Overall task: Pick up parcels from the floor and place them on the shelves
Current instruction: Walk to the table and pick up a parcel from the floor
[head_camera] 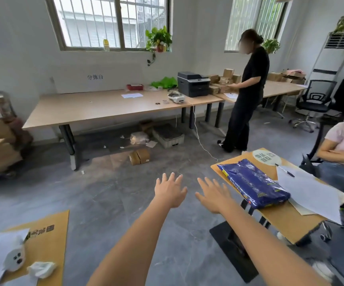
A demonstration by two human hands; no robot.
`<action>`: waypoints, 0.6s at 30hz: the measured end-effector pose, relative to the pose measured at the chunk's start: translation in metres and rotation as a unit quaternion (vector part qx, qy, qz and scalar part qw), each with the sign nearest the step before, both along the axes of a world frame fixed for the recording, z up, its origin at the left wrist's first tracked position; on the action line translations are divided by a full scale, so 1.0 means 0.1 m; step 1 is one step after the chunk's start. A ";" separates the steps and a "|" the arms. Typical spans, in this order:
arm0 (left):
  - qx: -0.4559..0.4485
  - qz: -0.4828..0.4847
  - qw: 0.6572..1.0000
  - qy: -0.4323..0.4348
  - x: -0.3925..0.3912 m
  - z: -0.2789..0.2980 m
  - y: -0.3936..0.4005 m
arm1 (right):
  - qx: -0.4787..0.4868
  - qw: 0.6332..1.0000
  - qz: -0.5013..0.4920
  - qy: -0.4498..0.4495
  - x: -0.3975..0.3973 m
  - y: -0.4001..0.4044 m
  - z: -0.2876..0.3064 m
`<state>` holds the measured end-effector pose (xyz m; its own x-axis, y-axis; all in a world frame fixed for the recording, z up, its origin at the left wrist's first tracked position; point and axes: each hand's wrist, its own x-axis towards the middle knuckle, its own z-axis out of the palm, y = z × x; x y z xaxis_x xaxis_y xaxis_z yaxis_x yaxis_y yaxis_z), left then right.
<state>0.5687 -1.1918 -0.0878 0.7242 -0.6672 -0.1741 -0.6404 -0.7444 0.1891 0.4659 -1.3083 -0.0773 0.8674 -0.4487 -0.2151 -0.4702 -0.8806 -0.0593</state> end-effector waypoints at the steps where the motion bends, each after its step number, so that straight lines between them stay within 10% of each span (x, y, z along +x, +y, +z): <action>1: -0.003 0.003 1.000 -0.001 0.12 -0.01 -0.06 | 0.005 1.000 0.007 0.002 0.15 -0.10 -0.02; 18: 0.002 0.156 0.988 -0.015 2.96 0.02 -1.45 | -0.015 0.989 0.148 0.006 3.45 -1.82 -0.05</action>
